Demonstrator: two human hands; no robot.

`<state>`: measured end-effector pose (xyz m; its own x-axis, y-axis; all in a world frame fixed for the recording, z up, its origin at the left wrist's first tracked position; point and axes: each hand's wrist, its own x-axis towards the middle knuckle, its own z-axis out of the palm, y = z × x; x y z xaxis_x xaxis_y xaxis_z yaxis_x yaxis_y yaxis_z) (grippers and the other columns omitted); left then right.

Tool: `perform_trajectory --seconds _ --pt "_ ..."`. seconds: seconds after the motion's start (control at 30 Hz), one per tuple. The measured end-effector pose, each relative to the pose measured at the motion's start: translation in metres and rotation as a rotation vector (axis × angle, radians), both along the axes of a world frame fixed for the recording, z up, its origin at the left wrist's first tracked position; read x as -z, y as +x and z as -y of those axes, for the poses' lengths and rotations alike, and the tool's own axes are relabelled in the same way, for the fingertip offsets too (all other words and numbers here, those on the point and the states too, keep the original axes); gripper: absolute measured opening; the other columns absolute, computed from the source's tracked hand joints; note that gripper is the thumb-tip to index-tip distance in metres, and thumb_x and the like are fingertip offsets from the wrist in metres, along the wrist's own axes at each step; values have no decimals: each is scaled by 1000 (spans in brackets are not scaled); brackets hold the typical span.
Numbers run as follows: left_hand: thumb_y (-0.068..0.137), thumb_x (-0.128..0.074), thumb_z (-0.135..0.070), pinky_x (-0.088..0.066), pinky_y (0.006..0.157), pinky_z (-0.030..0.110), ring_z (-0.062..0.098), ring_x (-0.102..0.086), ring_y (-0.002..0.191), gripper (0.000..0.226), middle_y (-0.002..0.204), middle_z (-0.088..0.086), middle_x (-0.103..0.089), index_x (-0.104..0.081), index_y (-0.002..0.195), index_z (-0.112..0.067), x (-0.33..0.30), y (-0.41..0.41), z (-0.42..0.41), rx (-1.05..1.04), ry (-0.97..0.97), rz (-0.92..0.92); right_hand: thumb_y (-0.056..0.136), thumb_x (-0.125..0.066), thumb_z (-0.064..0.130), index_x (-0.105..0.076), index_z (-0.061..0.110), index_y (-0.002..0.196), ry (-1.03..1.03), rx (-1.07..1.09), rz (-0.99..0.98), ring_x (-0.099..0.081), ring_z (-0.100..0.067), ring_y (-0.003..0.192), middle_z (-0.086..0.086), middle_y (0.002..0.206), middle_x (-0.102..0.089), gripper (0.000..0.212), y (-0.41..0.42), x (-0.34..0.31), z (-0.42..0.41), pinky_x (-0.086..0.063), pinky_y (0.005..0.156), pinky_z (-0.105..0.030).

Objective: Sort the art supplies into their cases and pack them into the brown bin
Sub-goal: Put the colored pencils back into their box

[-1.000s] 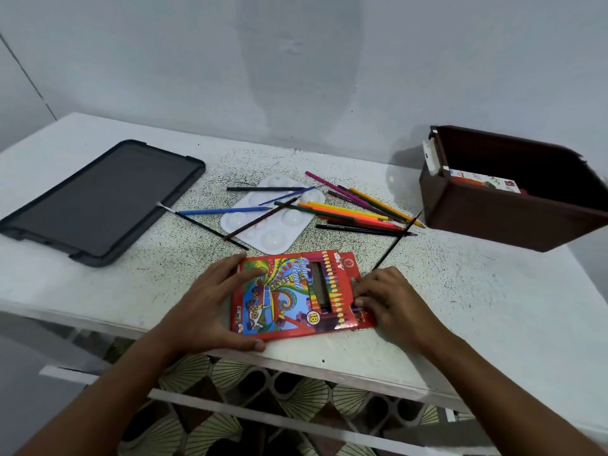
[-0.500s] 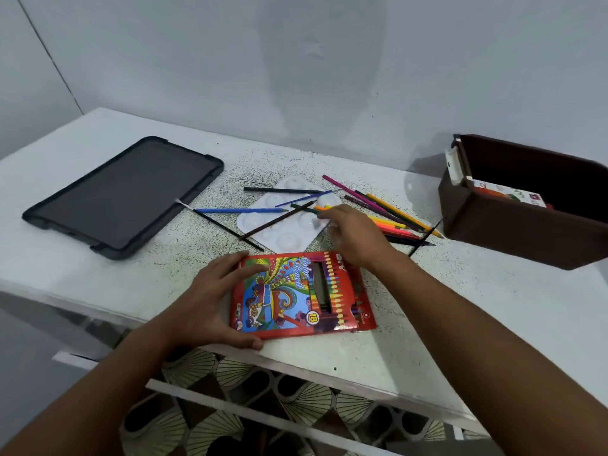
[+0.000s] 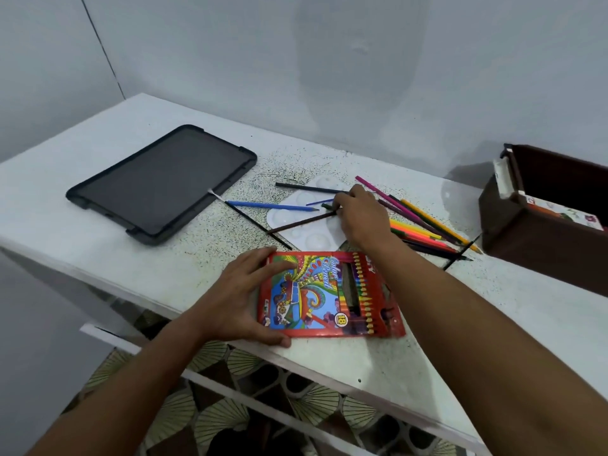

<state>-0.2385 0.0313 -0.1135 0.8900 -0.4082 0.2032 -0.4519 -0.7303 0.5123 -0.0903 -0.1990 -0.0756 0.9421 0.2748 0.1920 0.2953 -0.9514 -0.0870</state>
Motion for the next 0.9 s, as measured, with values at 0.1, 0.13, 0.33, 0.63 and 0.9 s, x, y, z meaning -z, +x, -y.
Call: perform_trajectory --seconds 0.1,0.13,0.33,0.63,0.9 --pt "47 -64 -87 -23 109 36 18 -27 136 105 150 -1 -28 -36 138 -41 0 1 0 -4 10 7 94 -50 12 -58 18 119 17 -46 3 -48 -30 108 -8 119 -51 27 -4 1 7 -40 71 -34" --pt "47 -63 -87 -23 109 36 17 -27 136 105 151 -1 -27 -36 138 -42 1 0 -1 -7 13 9 94 -50 11 -58 19 120 30 -74 -15 -47 -29 110 -6 120 -52 28 -4 0 9 -41 73 -35" --pt "46 -65 -86 -22 108 33 12 -24 135 106 151 -2 -26 -36 138 -42 2 2 1 -9 31 16 95 -49 11 -58 18 123 49 -139 -60 -40 -29 115 -6 124 -53 30 -7 -5 20 -37 74 -33" --pt "47 -61 -89 -27 110 41 21 -30 137 106 152 0 -27 -30 138 -45 4 3 2 -10 20 24 90 -52 5 -57 17 120 92 -86 -102 -42 -30 115 -9 118 -57 33 -5 -6 21 -39 79 -36" --pt "47 -64 -87 -25 109 39 19 -27 138 106 153 -2 -24 -32 139 -45 4 2 1 -5 23 9 90 -54 1 -69 15 104 255 42 -65 -49 -31 104 -11 103 -59 24 -13 -19 55 -39 77 -32"
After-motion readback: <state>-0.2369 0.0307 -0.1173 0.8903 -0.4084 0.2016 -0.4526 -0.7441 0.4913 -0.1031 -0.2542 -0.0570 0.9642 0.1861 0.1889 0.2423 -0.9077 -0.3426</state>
